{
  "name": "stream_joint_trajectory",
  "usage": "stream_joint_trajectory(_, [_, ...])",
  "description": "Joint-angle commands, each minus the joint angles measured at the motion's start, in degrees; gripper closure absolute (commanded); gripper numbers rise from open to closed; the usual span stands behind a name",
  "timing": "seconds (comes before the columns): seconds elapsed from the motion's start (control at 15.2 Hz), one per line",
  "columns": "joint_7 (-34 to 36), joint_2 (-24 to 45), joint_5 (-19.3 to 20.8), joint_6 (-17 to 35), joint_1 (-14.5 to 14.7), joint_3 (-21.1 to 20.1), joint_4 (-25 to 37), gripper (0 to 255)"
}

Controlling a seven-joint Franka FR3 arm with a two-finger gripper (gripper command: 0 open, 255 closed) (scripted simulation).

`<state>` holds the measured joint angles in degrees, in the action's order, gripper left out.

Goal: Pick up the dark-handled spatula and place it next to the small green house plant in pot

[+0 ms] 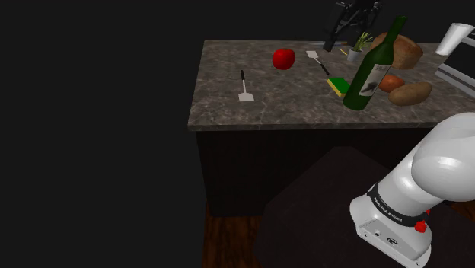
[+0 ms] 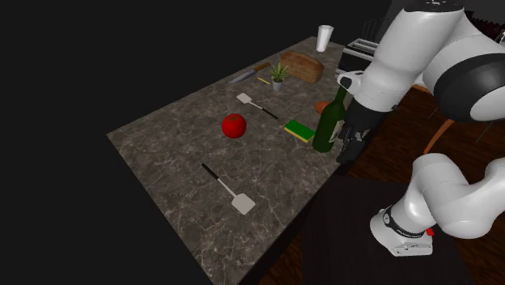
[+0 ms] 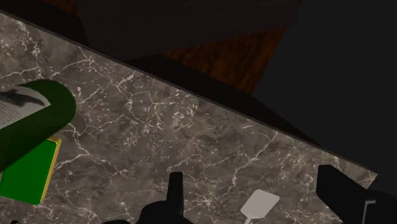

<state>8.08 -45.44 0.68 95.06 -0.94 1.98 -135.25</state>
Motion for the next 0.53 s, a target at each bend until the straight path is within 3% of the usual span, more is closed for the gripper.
stream_joint_trajectory(0.0, [0.0,0.0,0.0,0.0,0.0,0.0,0.0,0])
stream_joint_trajectory(0.46, [7.2,13.5,-1.2,11.1,-0.8,-3.0,2.0,0])
